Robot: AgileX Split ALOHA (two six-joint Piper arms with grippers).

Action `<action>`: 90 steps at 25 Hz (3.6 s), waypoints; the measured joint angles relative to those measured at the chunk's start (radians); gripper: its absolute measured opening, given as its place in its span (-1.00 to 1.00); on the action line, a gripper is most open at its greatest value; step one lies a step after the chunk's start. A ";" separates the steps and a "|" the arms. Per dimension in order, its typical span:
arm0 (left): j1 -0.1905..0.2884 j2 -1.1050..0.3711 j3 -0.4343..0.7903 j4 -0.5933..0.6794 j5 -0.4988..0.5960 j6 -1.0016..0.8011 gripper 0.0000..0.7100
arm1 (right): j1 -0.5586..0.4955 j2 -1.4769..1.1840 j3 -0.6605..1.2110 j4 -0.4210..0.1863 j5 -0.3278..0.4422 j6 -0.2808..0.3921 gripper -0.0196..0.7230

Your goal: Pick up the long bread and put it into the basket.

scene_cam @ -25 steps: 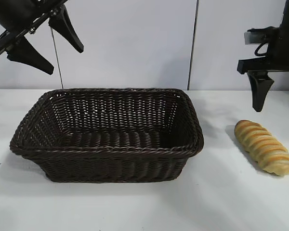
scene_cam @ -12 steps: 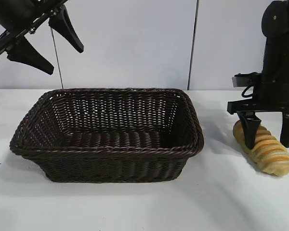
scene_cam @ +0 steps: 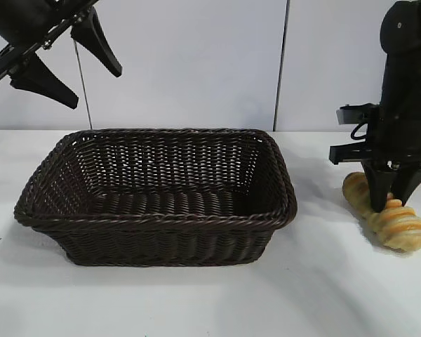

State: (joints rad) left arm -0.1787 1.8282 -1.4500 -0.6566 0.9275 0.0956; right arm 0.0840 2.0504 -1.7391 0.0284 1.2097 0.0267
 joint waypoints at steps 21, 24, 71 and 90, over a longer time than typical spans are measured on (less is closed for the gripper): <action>0.000 0.000 0.000 0.000 0.000 0.000 0.43 | 0.362 -0.048 -0.096 0.056 0.022 -0.017 -0.47; 0.000 0.000 0.000 0.000 0.000 0.000 0.43 | 0.421 -0.048 -0.096 0.066 0.018 -0.018 -0.47; 0.000 0.000 0.000 -0.001 0.000 0.000 0.43 | 0.478 0.049 -0.112 0.121 -0.077 -0.033 0.45; 0.000 0.000 0.000 -0.001 -0.010 0.000 0.43 | 0.116 -0.001 -0.237 0.320 0.024 -0.106 0.45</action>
State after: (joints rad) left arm -0.1787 1.8282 -1.4500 -0.6574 0.9172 0.0956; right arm 0.2002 2.0494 -1.9762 0.3479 1.2334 -0.0793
